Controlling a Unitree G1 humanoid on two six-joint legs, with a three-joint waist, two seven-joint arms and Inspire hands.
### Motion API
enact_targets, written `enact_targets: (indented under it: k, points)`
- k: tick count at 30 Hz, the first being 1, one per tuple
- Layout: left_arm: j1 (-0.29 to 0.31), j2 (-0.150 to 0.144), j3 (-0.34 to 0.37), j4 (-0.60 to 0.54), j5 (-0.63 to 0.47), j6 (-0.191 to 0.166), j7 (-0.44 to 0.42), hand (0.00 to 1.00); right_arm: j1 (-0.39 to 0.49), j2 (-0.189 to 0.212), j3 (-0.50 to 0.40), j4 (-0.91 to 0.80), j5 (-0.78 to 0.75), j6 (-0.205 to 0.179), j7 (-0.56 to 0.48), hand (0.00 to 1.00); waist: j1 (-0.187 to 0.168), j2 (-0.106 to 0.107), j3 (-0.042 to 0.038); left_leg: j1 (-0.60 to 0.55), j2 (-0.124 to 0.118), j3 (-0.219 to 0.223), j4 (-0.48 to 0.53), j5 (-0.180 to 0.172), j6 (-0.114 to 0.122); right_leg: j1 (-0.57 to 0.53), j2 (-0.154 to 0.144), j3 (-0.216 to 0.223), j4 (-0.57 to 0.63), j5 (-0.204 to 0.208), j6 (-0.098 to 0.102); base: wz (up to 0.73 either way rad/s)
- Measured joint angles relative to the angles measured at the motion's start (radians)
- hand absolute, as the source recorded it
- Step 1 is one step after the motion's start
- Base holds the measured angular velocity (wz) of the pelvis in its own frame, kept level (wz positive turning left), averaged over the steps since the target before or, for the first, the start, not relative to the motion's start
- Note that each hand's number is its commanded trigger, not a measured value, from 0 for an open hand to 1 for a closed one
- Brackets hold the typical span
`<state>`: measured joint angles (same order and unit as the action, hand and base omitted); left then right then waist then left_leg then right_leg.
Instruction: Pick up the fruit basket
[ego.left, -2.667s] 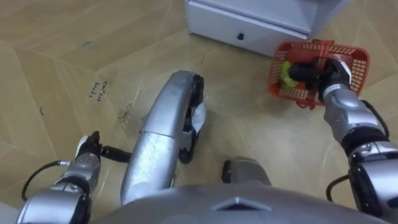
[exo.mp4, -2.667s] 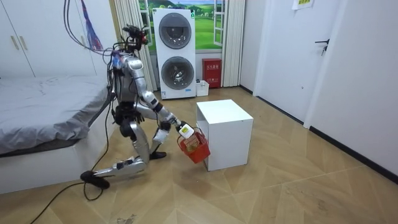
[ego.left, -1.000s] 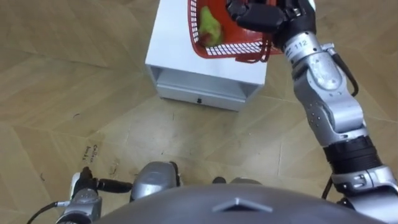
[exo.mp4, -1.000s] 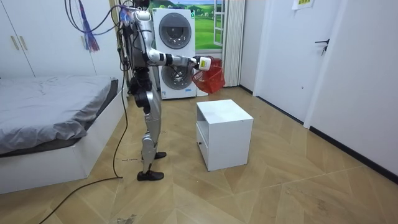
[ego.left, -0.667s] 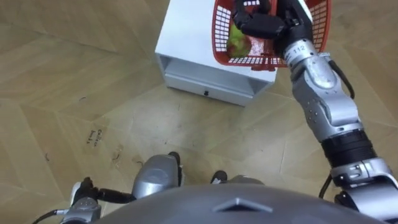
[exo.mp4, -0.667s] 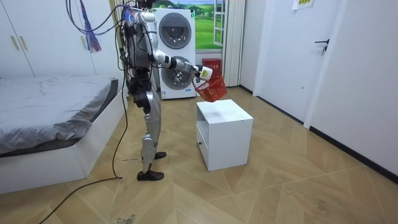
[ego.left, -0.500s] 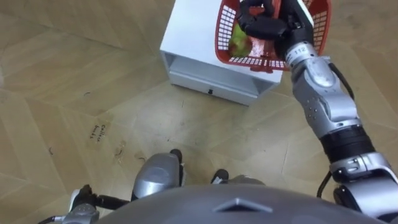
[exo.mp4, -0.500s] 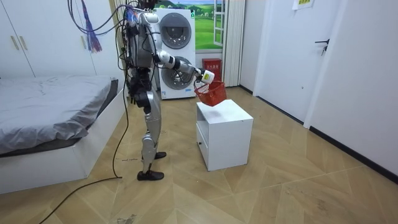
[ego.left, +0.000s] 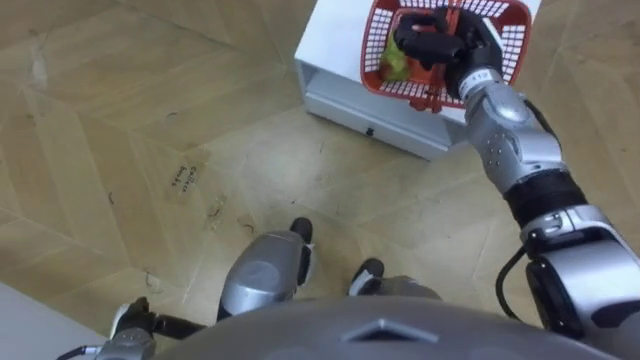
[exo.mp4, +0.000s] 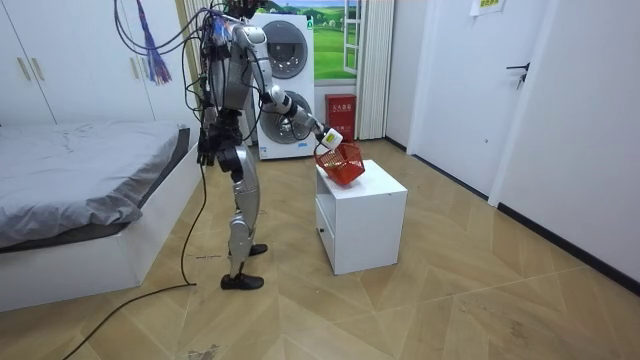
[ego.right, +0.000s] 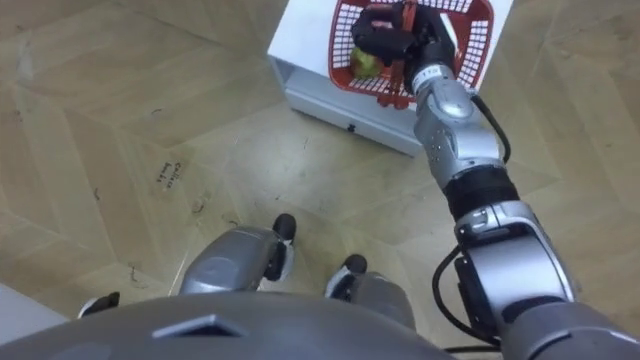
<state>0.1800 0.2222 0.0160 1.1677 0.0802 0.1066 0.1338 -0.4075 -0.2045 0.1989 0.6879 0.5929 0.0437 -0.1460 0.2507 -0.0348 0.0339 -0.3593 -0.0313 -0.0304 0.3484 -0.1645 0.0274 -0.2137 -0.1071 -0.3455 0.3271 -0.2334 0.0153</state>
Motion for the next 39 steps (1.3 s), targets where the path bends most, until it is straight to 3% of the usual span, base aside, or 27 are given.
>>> enact_targets:
  k: [9, 11, 12, 13, 14, 23, 39]
  points:
    - [-0.004, 0.0, -0.001, 0.001, 0.0, 0.007, -0.01, 0.0, -0.05, -0.043, -0.027, 0.091, 0.04, 0.001, -0.02, 1.0, 0.002, 0.001, 0.0, -0.004, -0.028, -0.003, 0.0, 0.006, 0.02, -0.016, -0.034, -0.007, 0.035, -0.004, 0.009, 0.04]
    - [-0.004, 0.0, -0.006, 0.0, -0.001, 0.012, -0.016, 0.0, -0.071, -0.055, -0.026, 0.132, 0.047, 0.001, -0.014, 1.0, 0.004, 0.003, -0.0001, -0.006, -0.035, -0.003, 0.004, 0.005, 0.025, -0.015, -0.045, -0.014, 0.038, -0.011, 0.021, 0.03]
    - [-0.004, 0.0, -0.008, -0.001, -0.001, 0.014, -0.019, 0.0, -0.075, -0.059, -0.026, 0.14, 0.049, 0.001, -0.012, 0.77, 0.006, 0.004, -0.0001, -0.007, -0.035, -0.003, 0.007, 0.004, 0.027, -0.015, -0.045, -0.014, 0.038, -0.011, 0.021, 0.0]
    - [-0.004, 0.001, -0.008, -0.001, -0.001, 0.019, -0.023, 0.0, -0.084, -0.063, -0.026, 0.163, 0.051, 0.002, -0.006, 0.77, 0.007, 0.006, -0.0006, -0.009, -0.035, -0.004, 0.014, 0.002, 0.03, -0.016, -0.046, -0.015, 0.041, -0.011, 0.021, 0.0]
    - [-0.004, 0.001, -0.008, -0.002, 0.0, 0.022, -0.031, 0.0, -0.091, -0.069, -0.026, 0.179, 0.054, 0.006, 0.0, 0.0, 0.006, 0.008, -0.0009, -0.01, -0.036, -0.004, 0.016, 0.001, 0.032, -0.016, -0.048, -0.015, 0.045, -0.012, 0.021, 0.0]
    - [-0.01, 0.008, -0.01, -0.008, 0.0, 0.022, -0.039, 0.0, -0.127, -0.114, -0.028, 0.252, 0.066, 0.022, 0.041, 0.0, 0.007, 0.02, 0.0003, -0.026, -0.036, 0.0, 0.045, -0.005, 0.039, -0.032, -0.054, -0.014, 0.074, -0.012, 0.022, -0.01]
    - [-0.01, 0.02, -0.041, -0.007, -0.001, 0.018, -0.036, 0.0, -0.126, -0.114, -0.028, 0.287, 0.069, 0.023, 0.038, 0.0, 0.006, 0.023, -0.0008, -0.03, -0.034, -0.001, 0.059, -0.005, 0.04, -0.031, -0.053, -0.014, 0.081, -0.013, 0.023, 0.0]
